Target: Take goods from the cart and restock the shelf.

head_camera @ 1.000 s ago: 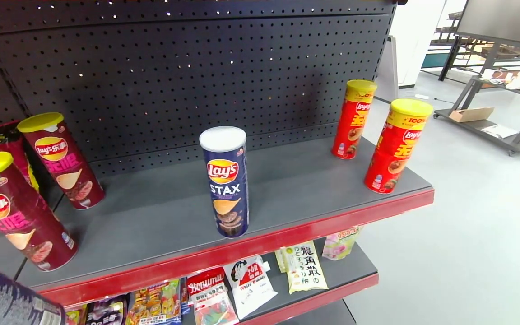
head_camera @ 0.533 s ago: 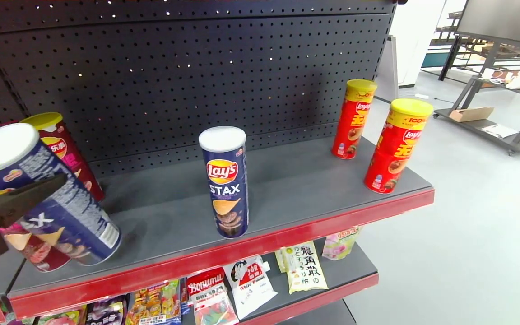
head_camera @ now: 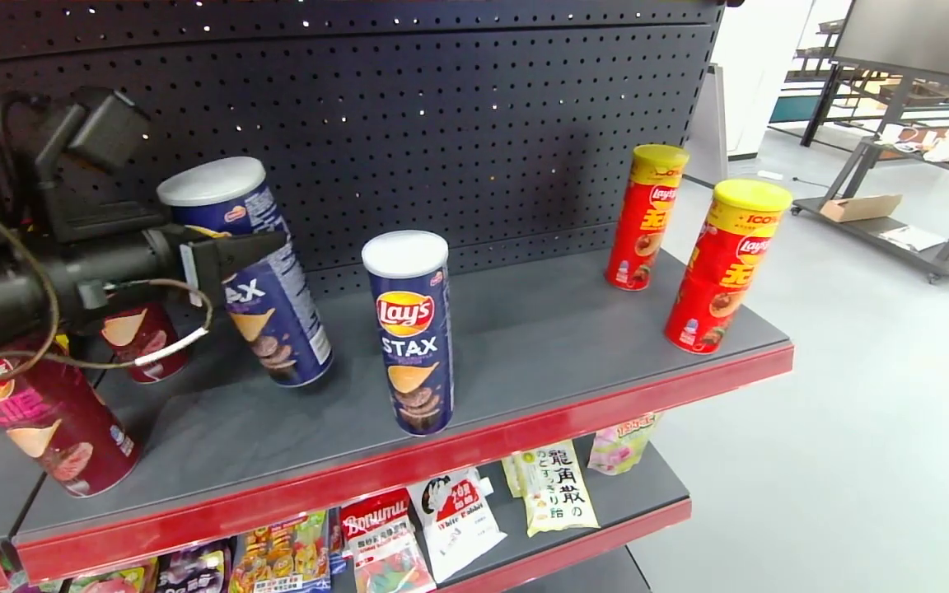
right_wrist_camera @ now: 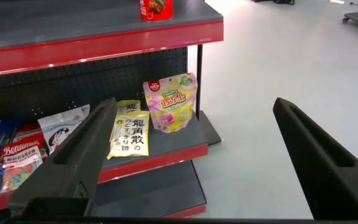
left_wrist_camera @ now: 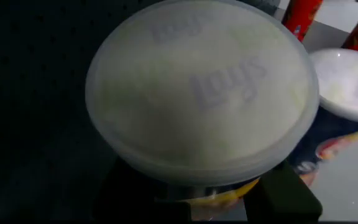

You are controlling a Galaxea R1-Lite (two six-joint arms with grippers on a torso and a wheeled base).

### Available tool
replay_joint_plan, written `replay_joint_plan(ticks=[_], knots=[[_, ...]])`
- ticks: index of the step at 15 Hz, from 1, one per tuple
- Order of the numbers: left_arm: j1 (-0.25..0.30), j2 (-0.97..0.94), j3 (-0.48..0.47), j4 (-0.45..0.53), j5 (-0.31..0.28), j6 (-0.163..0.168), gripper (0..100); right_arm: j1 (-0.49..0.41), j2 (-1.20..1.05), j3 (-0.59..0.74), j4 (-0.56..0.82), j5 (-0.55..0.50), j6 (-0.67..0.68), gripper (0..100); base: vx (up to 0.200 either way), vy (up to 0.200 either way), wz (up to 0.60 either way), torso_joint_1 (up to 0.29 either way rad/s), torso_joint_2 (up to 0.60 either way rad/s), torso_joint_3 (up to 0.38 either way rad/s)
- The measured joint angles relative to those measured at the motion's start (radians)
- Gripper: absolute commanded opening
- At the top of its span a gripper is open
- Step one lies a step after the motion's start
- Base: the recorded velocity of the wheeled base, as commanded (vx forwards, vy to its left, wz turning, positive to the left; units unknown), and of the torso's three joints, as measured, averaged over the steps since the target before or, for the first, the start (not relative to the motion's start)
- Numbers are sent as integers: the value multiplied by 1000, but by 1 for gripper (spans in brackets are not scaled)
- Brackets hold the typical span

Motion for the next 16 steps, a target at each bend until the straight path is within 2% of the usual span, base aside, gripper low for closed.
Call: replay_joint_plan(ticks=[3,6,12,16], knots=[[-39,178,-169,-31,54,-5,0,1,0,0,0,0,0,100,0,0,0,0,0,0],[-69,318,-297,-36,80,-7,0,0,0,0,0,0,0,100,0,0,0,0,0,0],[-97,487,-431,-39,87,-5,0,0,0,0,0,0,0,100,0,0,0,0,0,0],[-100,540,-471,-49,89,-7,0,0,0,0,0,0,0,100,0,0,0,0,0,0]])
